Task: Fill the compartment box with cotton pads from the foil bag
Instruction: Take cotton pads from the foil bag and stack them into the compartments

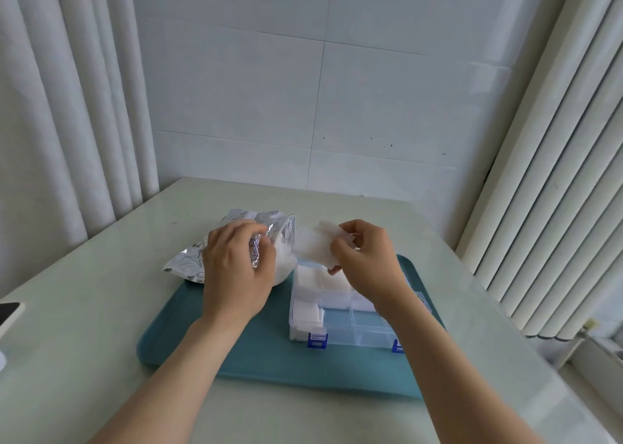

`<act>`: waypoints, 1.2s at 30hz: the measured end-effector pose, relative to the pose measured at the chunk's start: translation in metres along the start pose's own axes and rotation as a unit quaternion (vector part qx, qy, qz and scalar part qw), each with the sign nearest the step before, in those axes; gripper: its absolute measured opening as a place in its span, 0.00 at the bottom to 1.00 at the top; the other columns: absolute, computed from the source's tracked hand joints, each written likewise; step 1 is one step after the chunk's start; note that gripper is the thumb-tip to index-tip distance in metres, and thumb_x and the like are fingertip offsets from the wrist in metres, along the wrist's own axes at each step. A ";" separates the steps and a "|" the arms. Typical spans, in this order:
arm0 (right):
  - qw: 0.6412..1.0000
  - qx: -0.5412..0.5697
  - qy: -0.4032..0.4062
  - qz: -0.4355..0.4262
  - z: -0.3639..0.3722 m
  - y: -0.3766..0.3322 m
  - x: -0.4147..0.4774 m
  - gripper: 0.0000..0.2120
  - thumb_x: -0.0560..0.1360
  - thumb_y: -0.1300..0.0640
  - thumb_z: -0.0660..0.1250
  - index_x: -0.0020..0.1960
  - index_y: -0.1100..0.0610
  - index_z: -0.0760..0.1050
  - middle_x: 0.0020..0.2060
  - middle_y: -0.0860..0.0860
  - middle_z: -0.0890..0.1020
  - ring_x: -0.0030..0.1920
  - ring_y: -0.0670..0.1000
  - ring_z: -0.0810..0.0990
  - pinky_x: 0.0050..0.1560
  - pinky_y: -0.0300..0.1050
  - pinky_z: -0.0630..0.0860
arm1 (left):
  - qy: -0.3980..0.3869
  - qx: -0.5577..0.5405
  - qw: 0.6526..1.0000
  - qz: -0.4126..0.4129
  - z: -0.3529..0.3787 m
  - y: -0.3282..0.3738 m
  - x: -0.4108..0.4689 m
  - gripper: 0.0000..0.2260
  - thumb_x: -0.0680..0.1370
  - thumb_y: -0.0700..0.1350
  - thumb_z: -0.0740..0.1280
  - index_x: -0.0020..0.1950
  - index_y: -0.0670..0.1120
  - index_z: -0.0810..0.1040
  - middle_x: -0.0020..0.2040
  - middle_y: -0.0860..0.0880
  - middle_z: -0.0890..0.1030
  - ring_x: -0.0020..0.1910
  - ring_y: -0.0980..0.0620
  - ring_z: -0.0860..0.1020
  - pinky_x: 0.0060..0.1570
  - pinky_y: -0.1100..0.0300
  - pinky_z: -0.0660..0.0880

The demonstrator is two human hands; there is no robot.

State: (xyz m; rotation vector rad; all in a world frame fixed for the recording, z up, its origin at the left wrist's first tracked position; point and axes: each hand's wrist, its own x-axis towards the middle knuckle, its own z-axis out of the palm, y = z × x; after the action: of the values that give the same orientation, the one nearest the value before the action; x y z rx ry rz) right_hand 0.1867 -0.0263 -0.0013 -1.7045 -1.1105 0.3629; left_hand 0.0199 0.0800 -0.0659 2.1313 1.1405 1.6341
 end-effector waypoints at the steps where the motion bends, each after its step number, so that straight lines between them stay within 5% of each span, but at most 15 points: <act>1: 1.000 0.011 0.004 0.006 -0.001 0.003 -0.002 0.09 0.78 0.62 0.63 0.55 0.57 0.79 0.43 0.53 0.86 0.34 0.53 0.86 0.31 0.44 0.75 | -0.003 -0.003 1.000 0.015 0.002 0.001 -0.001 0.13 0.80 0.48 0.61 0.55 0.48 0.84 0.55 0.53 0.84 0.57 0.48 0.75 0.59 0.44 0.75; 5: 0.999 0.028 0.040 0.006 0.002 0.015 -0.010 0.10 0.79 0.62 0.62 0.56 0.55 0.80 0.44 0.52 0.85 0.36 0.54 0.86 0.33 0.48 0.77 | -0.024 0.007 0.998 0.058 0.006 0.001 -0.004 0.10 0.78 0.37 0.66 0.54 0.48 0.84 0.52 0.53 0.83 0.54 0.51 0.72 0.57 0.47 0.75; 10: 0.995 0.075 0.061 0.002 0.005 0.018 -0.015 0.09 0.78 0.62 0.66 0.53 0.52 0.81 0.39 0.52 0.86 0.36 0.51 0.81 0.34 0.40 0.75 | -0.022 -0.021 0.995 0.095 -0.002 0.021 -0.007 0.09 0.80 0.48 0.64 0.48 0.49 0.84 0.47 0.55 0.82 0.50 0.49 0.75 0.53 0.63 0.68; 14: 0.976 0.210 0.024 0.044 0.008 0.011 -0.022 0.05 0.79 0.63 0.68 0.53 0.57 0.79 0.39 0.51 0.88 0.36 0.47 0.82 0.40 0.41 0.76 | -0.034 -0.150 0.988 0.012 -0.007 0.049 -0.013 0.05 0.81 0.50 0.70 0.51 0.51 0.83 0.44 0.60 0.83 0.46 0.54 0.80 0.46 0.68 0.73; 19: 0.960 0.272 -0.002 0.060 0.012 0.008 -0.026 0.05 0.79 0.64 0.69 0.55 0.59 0.78 0.41 0.54 0.88 0.41 0.53 0.87 0.48 0.49 0.82 | -0.103 -0.310 0.930 -0.169 -0.007 0.057 -0.016 0.19 0.79 0.55 0.75 0.67 0.52 0.78 0.50 0.51 0.88 0.49 0.53 0.87 0.53 0.53 0.82; 24: 0.957 0.278 -0.069 0.050 0.011 0.007 -0.026 0.06 0.82 0.61 0.68 0.56 0.63 0.78 0.42 0.59 0.88 0.42 0.58 0.88 0.45 0.50 0.81 | -0.140 -0.371 0.888 -0.234 -0.008 0.053 -0.012 0.06 0.84 0.41 0.69 0.56 0.45 0.85 0.49 0.46 0.89 0.50 0.44 0.88 0.55 0.43 0.85; 30: 0.987 0.162 -0.002 -0.013 0.007 0.016 -0.021 0.08 0.80 0.61 0.68 0.56 0.53 0.82 0.40 0.52 0.87 0.38 0.48 0.84 0.42 0.44 0.79 | -0.140 -0.387 0.873 -0.263 -0.008 0.050 -0.009 0.08 0.85 0.39 0.67 0.58 0.46 0.85 0.51 0.48 0.89 0.52 0.48 0.88 0.53 0.47 0.86; 33: 0.991 0.055 0.051 -0.115 0.009 0.020 -0.020 0.12 0.82 0.57 0.67 0.61 0.42 0.79 0.47 0.46 0.83 0.46 0.45 0.82 0.43 0.35 0.77 | -0.155 -0.376 0.881 -0.243 -0.008 0.049 -0.011 0.06 0.84 0.40 0.68 0.57 0.46 0.85 0.49 0.47 0.89 0.51 0.48 0.88 0.49 0.49 0.86; 36: 0.977 -0.054 0.063 -0.195 0.012 0.024 -0.019 0.12 0.82 0.53 0.70 0.63 0.42 0.81 0.53 0.42 0.77 0.51 0.41 0.78 0.47 0.28 0.72 | -0.188 -0.376 0.877 -0.234 -0.008 0.050 -0.012 0.06 0.85 0.40 0.68 0.59 0.46 0.85 0.49 0.47 0.89 0.50 0.46 0.88 0.47 0.51 0.86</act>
State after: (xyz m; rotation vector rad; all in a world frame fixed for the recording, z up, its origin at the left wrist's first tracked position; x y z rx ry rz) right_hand 0.1799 -0.0360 -0.0320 -1.5337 -1.3542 -0.0541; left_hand 0.0333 0.0357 -0.0421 1.4249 0.6560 1.1045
